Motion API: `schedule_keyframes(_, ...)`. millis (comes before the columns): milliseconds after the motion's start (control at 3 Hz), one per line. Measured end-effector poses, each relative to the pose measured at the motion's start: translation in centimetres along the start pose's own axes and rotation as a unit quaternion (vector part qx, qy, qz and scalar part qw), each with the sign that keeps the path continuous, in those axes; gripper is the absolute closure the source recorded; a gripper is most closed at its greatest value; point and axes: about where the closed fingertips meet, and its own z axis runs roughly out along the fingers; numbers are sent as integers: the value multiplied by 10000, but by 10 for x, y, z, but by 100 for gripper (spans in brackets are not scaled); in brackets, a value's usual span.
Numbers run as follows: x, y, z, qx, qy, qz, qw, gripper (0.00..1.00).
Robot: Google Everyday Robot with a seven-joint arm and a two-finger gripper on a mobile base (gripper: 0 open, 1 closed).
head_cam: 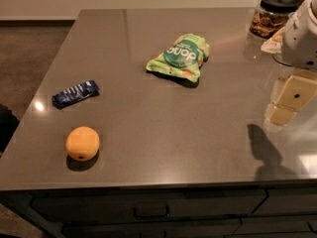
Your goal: Move orange near green rice chip bag
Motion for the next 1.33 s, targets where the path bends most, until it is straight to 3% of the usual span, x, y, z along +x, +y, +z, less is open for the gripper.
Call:
schedule_keyframes(333, 0, 0, 0, 0, 0, 0, 10000, 0)
schedule_keyframes(667, -17, 2, 7, -104, -374, 9, 9992, 0)
schedule_keyframes(1000, -41, 1, 24, -393, -951, 237, 9944, 0)
schedule_keyframes(1333, -65, 2, 43, -688, -1496, 349, 9857, 0)
